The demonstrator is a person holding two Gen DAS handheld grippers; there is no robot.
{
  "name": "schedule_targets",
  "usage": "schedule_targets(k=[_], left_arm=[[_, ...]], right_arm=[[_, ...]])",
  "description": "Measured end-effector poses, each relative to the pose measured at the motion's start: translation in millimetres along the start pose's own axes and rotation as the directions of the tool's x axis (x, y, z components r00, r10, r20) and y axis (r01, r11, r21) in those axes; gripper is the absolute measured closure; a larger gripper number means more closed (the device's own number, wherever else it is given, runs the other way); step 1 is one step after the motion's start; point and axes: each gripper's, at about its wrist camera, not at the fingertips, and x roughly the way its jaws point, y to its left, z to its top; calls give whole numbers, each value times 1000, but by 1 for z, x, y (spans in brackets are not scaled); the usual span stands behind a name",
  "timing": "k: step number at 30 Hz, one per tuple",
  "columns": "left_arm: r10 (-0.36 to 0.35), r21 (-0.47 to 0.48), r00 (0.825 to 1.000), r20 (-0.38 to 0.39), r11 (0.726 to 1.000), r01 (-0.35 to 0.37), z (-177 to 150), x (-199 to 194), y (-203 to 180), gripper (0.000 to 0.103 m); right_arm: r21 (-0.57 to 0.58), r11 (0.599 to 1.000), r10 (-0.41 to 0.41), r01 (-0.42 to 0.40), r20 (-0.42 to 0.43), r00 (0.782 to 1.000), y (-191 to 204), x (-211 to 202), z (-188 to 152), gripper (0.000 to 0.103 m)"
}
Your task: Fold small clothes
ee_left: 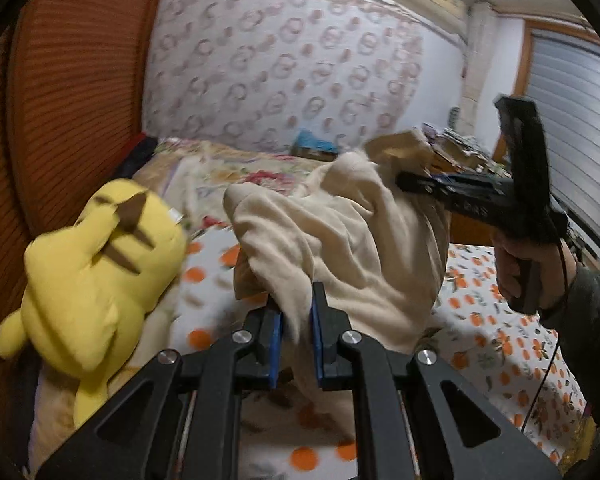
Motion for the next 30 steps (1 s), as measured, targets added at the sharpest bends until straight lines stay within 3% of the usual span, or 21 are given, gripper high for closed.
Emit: schedule_targets(k=[12, 21, 26, 30], left_arm=[[110, -114, 994, -15, 987, -111, -37, -10, 48, 93], [152, -142, 987, -54, 977, -158, -48, -12, 58, 92], [158, -159, 984, -82, 973, -169, -50, -11, 61, 92], [154, -160, 985, -79, 973, -165, -52, -16, 61, 86]], right_arm=[[-188, 976, 105, -114, -62, 993, 100, 109, 51, 96], [-183, 970, 142, -160, -106, 984, 121, 149, 58, 93], [-108, 989, 89, -101, -109, 990, 106, 148, 60, 69], [-11, 997, 78, -79, -75, 994, 75, 126, 62, 62]])
